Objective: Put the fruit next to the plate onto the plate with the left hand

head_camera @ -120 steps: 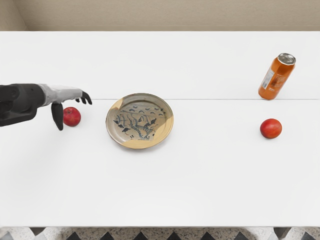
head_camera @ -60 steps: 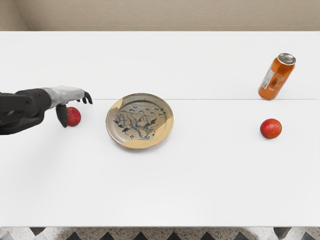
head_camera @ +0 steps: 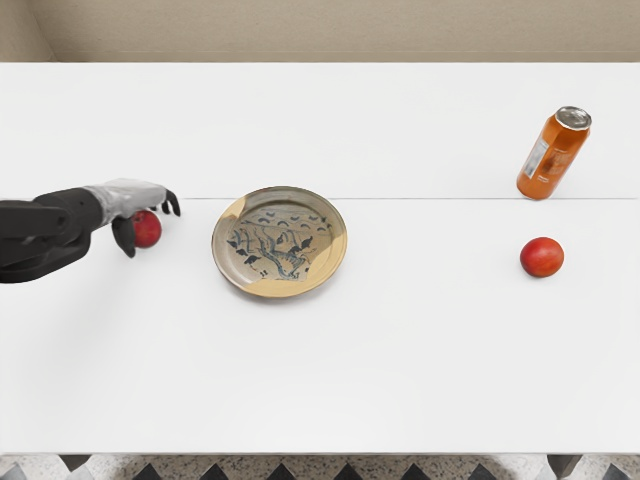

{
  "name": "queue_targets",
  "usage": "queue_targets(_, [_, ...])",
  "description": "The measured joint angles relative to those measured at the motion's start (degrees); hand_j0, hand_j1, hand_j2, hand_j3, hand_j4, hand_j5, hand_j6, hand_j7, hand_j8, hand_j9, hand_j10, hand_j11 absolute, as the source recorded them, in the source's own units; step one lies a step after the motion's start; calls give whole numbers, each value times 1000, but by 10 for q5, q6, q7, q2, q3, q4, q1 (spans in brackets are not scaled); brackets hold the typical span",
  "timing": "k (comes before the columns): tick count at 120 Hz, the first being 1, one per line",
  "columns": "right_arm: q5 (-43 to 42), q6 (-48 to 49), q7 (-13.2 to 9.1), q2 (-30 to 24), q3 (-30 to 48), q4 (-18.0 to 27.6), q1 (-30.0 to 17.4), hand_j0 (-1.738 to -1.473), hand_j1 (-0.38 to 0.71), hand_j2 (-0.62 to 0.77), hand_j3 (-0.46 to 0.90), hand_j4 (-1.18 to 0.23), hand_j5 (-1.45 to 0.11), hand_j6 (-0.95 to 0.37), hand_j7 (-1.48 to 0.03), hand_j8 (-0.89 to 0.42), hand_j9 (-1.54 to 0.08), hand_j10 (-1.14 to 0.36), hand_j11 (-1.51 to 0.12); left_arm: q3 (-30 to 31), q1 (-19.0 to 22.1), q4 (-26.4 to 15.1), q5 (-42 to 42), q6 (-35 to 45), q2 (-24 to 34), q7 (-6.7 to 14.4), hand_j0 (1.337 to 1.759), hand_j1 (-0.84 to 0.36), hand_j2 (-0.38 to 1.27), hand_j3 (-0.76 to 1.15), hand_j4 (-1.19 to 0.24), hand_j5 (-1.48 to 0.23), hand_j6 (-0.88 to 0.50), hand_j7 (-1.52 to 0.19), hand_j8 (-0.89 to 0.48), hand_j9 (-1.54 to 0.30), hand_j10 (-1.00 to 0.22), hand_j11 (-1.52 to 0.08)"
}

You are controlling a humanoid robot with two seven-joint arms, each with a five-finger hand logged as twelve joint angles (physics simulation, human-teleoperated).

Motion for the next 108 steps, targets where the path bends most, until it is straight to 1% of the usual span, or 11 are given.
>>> queue_targets(6, [0, 0, 0, 0, 0, 0, 0, -1658, -310, -7, 0, -33, -43, -33, -43, -33, -43, -33, -43, 2, 0, 1, 0, 1, 0, 0, 1658, -120, 79, 0, -394, -501, -270, -629, -387, -511, -387, -511])
queue_targets(26, [0, 0, 0, 0, 0, 0, 0, -1658, -310, -7, 0, -33, -43, -33, -43, -33, -43, -33, -43, 5, 0, 1, -1, 2, 3, -2, 1651, -224, 109, 49, -492, -616, -261, -716, -481, -632, -481, -632])
queue_targets(34, [0, 0, 0, 0, 0, 0, 0, -1658, -310, -7, 0, -33, -43, -33, -43, -33, -43, -33, -43, 6, -1, 1, -1, 2, 3, -1, 1652, -280, 119, 39, -536, -681, -359, -738, -528, -692, -527, -692])
queue_targets(37, [0, 0, 0, 0, 0, 0, 0, -1658, -310, -7, 0, -33, -43, -33, -43, -33, -43, -33, -43, 6, -1, 1, -1, 1, 4, -1, 1652, -318, 133, 34, -557, -713, -401, -764, -498, -724, -549, -724])
queue_targets(46, [0, 0, 0, 0, 0, 0, 0, -1658, -310, -7, 0, -33, -43, -33, -43, -33, -43, -33, -43, 6, -1, 1, -1, 1, 4, -1, 1650, -379, 182, 24, -483, -823, -340, -861, -424, -836, -618, -836])
queue_targets(51, [0, 0, 0, 0, 0, 0, 0, -1658, -310, -7, 0, -33, -43, -33, -43, -33, -43, -33, -43, 6, -1, 1, -1, 1, 4, -1, 1649, -460, 363, 19, -423, -885, -279, -915, -368, -898, -657, -898])
queue_targets(55, [0, 0, 0, 0, 0, 0, 0, -1658, -310, -7, 0, -33, -43, -33, -43, -33, -43, -33, -43, 6, -1, 1, -1, 0, 4, -1, 1648, -472, 330, 16, -374, -935, -234, -954, -327, -942, -684, -942])
queue_targets(67, [0, 0, 0, 0, 0, 0, 0, -1658, -310, -7, 0, -33, -43, -33, -43, -33, -43, -33, -43, 6, -1, -1, -1, -1, 4, -2, 1645, -542, 407, 10, -273, -1041, -140, -1039, -231, -1038, -744, -1041])
queue_targets(78, [0, 0, 0, 0, 0, 0, 0, -1658, -310, -7, 0, -33, -43, -33, -43, -33, -43, -33, -43, 5, -3, -4, -1, -2, 4, -2, 1640, -562, 453, 6, -227, -1099, -91, -1091, -199, -1096, -777, -1102])
queue_targets(95, [0, 0, 0, 0, 0, 0, 0, -1658, -310, -7, 0, -33, -43, -33, -43, -33, -43, -33, -43, 5, -12, -8, -1, -4, 6, -3, 1638, -522, 366, 3, -226, -1140, -90, -1128, -207, -1139, -812, -1146])
queue_targets(108, [0, 0, 0, 0, 0, 0, 0, -1658, -310, -7, 0, -33, -43, -33, -43, -33, -43, -33, -43, 5, -35, -16, -3, -8, 17, -3, 1634, -543, 455, 2, -220, -1192, -77, -1159, -196, -1168, -821, -1178])
